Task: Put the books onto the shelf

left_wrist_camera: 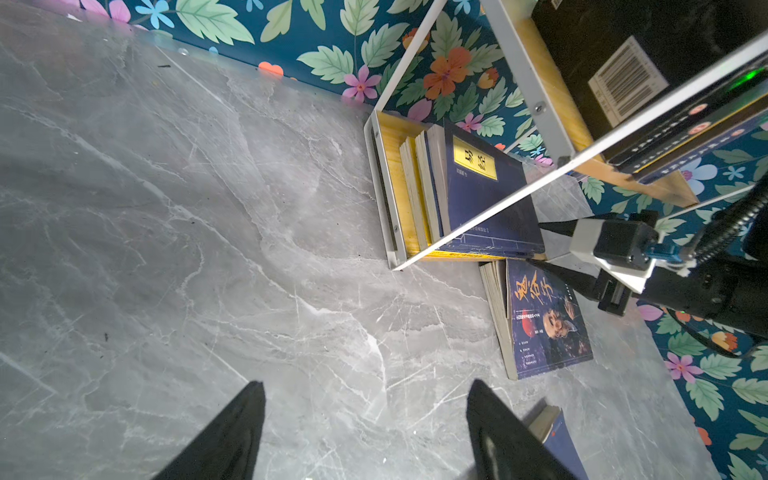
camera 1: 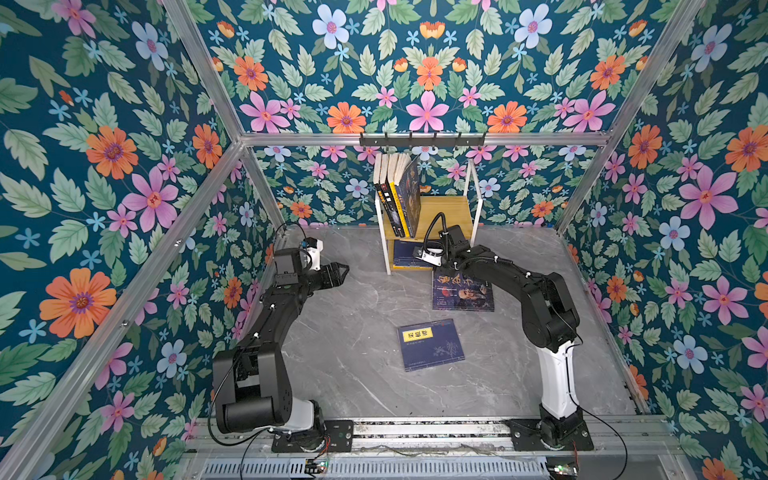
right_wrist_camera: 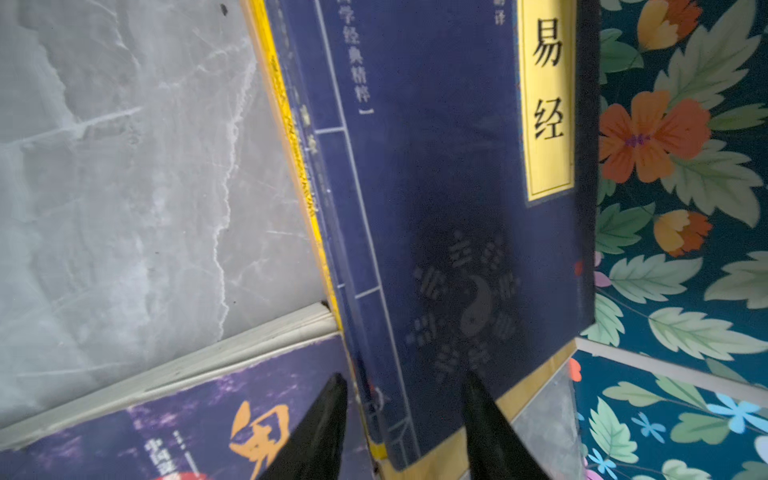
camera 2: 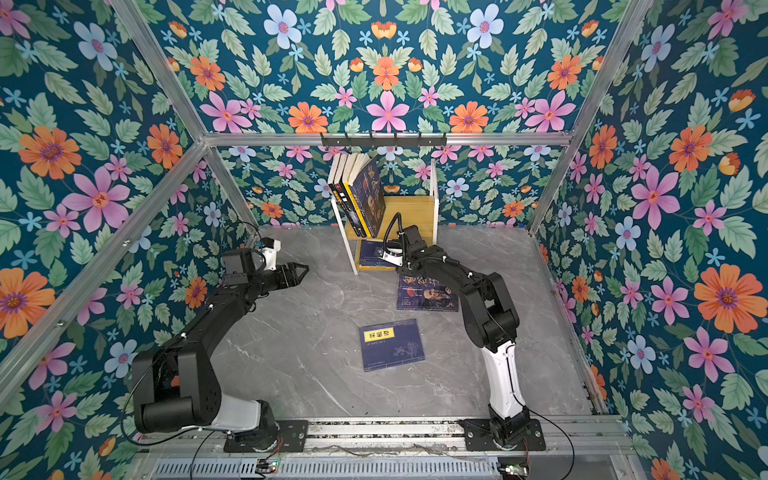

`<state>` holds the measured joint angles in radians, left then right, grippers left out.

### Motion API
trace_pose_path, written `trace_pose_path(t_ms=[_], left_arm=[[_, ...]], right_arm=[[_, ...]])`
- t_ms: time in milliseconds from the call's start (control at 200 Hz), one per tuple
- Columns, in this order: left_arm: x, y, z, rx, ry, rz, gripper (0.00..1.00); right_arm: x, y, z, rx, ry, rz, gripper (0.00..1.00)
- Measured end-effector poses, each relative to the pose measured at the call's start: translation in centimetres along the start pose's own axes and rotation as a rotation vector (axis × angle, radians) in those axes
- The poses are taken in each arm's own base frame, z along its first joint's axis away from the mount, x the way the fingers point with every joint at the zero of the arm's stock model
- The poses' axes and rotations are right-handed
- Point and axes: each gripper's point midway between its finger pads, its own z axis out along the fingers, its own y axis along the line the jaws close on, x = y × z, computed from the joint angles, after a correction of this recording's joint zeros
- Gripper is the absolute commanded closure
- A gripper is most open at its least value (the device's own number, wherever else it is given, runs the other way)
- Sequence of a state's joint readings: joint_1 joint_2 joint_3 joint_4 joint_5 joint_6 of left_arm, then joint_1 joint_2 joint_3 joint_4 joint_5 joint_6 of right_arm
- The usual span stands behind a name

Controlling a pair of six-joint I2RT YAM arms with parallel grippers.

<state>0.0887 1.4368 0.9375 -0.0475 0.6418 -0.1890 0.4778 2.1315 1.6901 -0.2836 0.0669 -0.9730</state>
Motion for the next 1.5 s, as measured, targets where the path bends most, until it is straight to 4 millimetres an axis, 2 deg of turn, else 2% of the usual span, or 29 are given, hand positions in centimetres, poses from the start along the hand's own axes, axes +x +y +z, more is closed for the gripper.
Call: trace_pose_path(t_ms=[480,655,805,955,1070,1240,1500], left_arm=[[0.0,0.2,0.0,-0.005,-0.002,-0.008,0.22],[0.0,0.1,0.0,-0.002,-0.002,-0.015,0.22],[0.0,0.1,0.0,-0.001,-0.002,-0.015,0.22],[-0.3,-0.2,-0.4,0.004,-0.011,-0.008,0.22],[-0.1,-0.6,-0.5,0.016,-0.011,-0.005,0.23],[0.0,-1.9,-0.6,0.05,-0.01,0.009,0.23],[2.1,-5.1,0.2,0.137,0.04,0.021,0.24]], right_arm=[[0.0,-0.5,0.2,0.013,0.009,0.001,0.7],[-0.1,-0.7,0.2,0.017,0.005,0.001,0.69],[-0.2,-0.3,-0.2,0.007,0.001,0.0,0.64],[-1.2,-0.5,-2.7,0.019,-0.032,0.022,0.6],[-1.8,0.6,-5.0,0.016,-0.058,0.052,0.56],[-1.4,2.7,-8.2,-0.005,-0.068,0.154,0.51],[0.3,4.0,-13.3,0.006,-0.092,0.457,0.4]])
